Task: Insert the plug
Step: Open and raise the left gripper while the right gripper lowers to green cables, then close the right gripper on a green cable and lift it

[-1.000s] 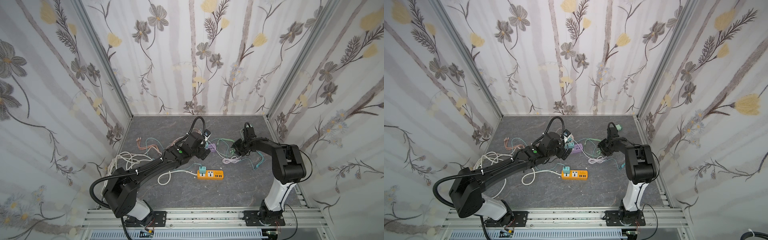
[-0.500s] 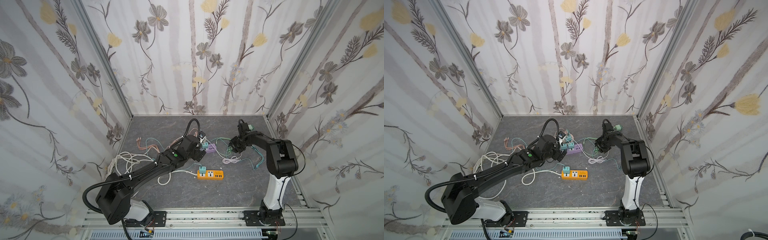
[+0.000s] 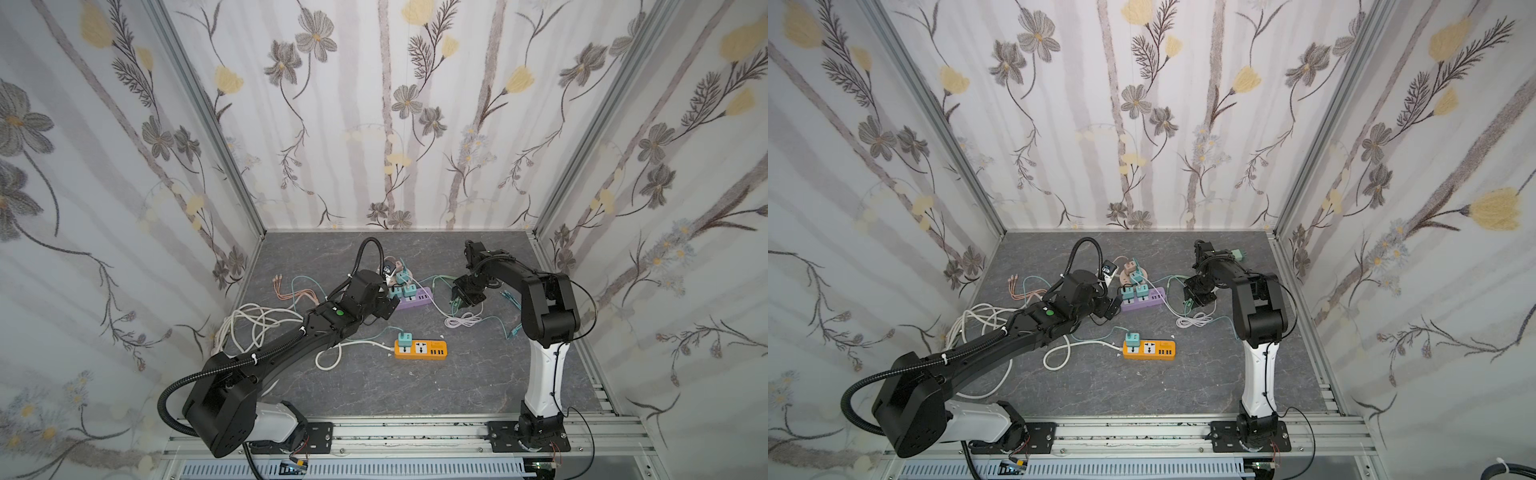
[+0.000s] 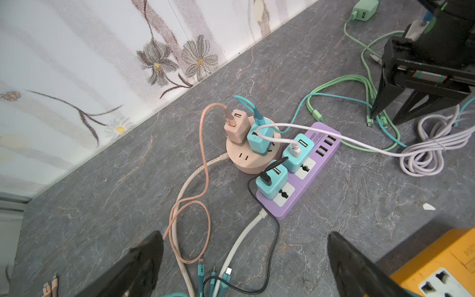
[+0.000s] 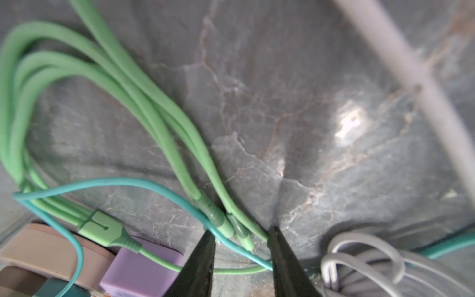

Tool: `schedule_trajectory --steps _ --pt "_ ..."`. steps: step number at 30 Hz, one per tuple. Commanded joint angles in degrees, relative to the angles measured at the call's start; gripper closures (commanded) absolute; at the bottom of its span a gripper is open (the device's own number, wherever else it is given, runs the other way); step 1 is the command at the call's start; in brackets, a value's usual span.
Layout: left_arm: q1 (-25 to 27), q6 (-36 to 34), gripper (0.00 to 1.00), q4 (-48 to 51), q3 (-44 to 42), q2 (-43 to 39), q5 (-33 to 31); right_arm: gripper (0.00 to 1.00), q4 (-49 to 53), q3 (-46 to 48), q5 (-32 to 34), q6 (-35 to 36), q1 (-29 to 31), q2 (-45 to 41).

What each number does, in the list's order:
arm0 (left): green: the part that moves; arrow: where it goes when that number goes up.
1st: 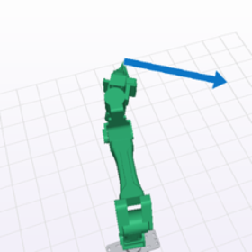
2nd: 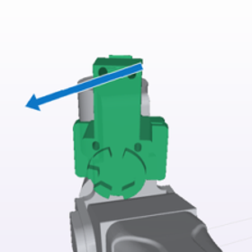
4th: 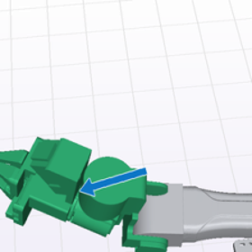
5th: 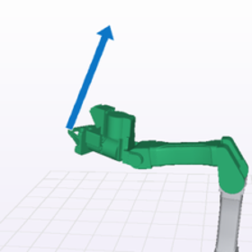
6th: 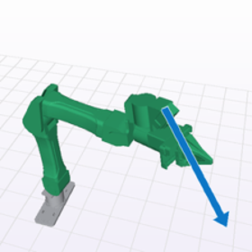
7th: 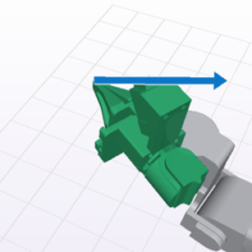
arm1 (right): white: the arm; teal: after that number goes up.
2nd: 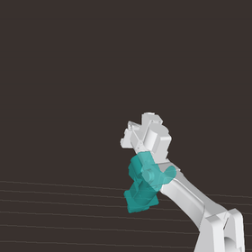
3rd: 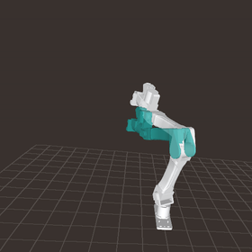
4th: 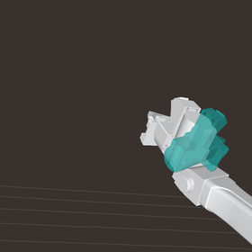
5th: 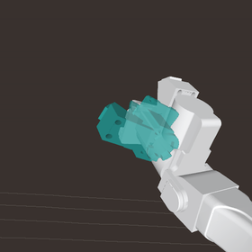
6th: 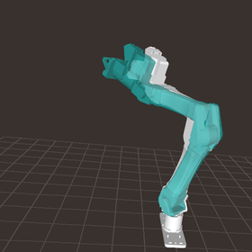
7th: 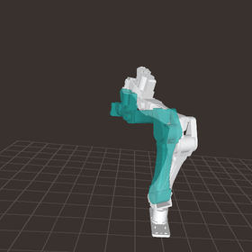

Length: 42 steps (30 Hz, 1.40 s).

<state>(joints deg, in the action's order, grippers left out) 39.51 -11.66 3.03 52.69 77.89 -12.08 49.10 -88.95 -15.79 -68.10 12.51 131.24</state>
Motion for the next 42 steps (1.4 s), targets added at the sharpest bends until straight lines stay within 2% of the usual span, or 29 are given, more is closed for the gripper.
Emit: schedule_trajectory --steps 1,6,7,9,11,14,15,18,20,26,30,36,42 --pt "-1.2 0.1 0.00 -3.5 -1.0 -0.6 2.2 0.63 8.3 -0.3 6.7 -2.4 0.1 1.8" --pt "-3.4 0.4 0.00 -3.0 -1.3 0.0 6.3 0.53 3.4 -0.5 0.0 3.0 -0.7 0.3" --pt "-3.6 0.2 0.00 -2.8 -1.2 0.1 6.6 0.52 2.7 -0.5 0.3 3.6 -0.6 -1.0" --pt "-3.9 0.2 0.00 -2.7 -1.2 0.6 7.0 0.43 0.6 0.3 2.4 4.2 -0.7 -4.6" --pt "-4.0 0.6 0.00 -3.0 -1.1 0.9 7.4 0.34 -1.1 1.3 3.5 3.0 -1.2 -6.9" --pt "-4.1 1.3 0.00 -3.1 -1.1 1.4 8.1 0.28 -1.5 1.9 5.6 -0.4 -1.8 -7.9" --pt "-4.1 1.4 0.00 -3.0 -1.1 1.3 8.2 0.23 -1.4 1.8 6.2 -1.2 -1.8 -7.5" --pt "-4.1 1.2 0.00 -2.7 -1.2 1.2 7.9 0.21 0.1 0.9 6.2 -4.1 -1.8 -5.1" --pt "-4.1 1.2 0.00 -2.5 -1.4 1.0 7.5 0.22 0.6 0.8 6.5 -6.0 -1.6 -3.9" --pt "-4.4 1.1 0.00 -2.3 -1.8 1.2 7.0 0.26 4.2 0.6 12.9 -12.5 -1.0 -2.4" --pt "-4.8 0.9 0.00 -2.4 -1.8 2.2 6.6 0.29 4.2 0.8 11.1 -15.8 -0.9 0.0" --pt "-5.6 0.3 0.00 -2.7 -1.9 3.3 6.7 0.36 8.2 -3.4 11.5 -13.7 -0.4 2.4" --pt "-6.1 0.1 0.00 -2.8 -2.2 3.1 6.6 0.54 8.7 -3.8 11.1 -14.1 -0.3 2.7"
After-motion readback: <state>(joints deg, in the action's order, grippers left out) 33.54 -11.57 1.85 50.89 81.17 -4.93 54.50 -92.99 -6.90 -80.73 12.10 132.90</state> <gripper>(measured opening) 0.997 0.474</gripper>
